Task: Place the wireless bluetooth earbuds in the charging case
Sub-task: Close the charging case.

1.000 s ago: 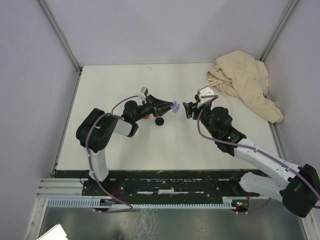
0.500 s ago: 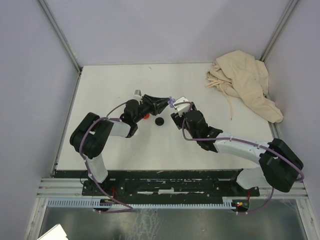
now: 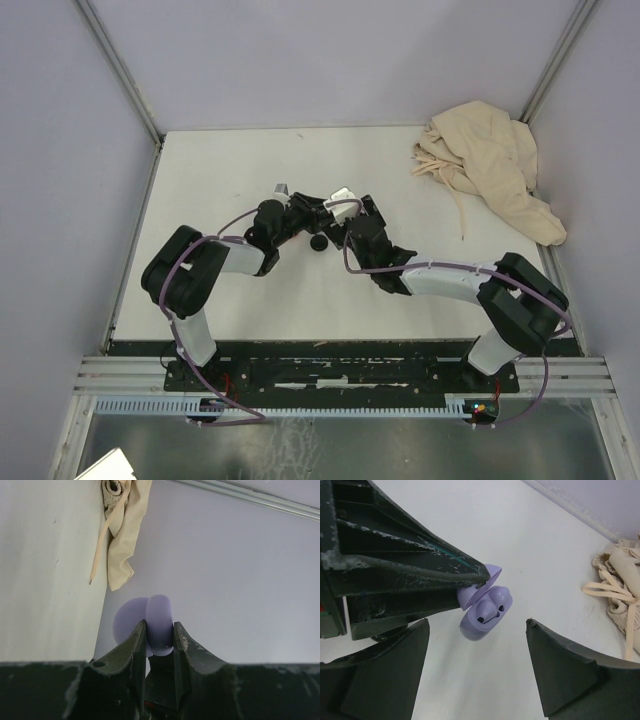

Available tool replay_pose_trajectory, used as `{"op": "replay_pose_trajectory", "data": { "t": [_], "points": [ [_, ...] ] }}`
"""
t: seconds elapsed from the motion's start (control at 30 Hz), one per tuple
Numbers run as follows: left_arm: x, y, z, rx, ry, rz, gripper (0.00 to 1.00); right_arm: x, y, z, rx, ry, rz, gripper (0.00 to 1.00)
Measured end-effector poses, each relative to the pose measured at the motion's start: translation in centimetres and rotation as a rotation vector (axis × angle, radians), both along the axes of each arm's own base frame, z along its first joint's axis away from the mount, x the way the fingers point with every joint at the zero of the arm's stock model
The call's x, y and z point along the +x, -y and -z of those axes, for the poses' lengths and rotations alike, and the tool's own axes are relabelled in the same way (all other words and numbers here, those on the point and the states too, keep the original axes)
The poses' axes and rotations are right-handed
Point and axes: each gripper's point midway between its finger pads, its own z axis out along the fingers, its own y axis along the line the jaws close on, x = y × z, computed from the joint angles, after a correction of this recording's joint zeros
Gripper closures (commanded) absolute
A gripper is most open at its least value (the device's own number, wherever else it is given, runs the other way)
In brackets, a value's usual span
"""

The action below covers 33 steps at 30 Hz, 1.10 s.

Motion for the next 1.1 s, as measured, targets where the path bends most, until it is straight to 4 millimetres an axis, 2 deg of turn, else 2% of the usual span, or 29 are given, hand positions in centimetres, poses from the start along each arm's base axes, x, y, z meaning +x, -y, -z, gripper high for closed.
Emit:
{"op": "replay_pose_trajectory", "data": {
  "t": [0.23,0.5,1.1],
  "points": [
    [-0.2,0.0,0.1,0.000,-0.002,0.006,0.97,1.0,1.0,0.4,-0.052,0.030,0.075,0.14],
    [-0.6,-0.1,0.4,-0.001,-0.001,0.014,0.97,1.6,2.0,-0.8,-0.087,0.090,0.127,0.14],
    [-1.0,0.0,0.2,-0.007,0.008,0.028,0.97,1.2,4.0,-1.2,-0.211,0.141,0.169,0.13]
  ]
}}
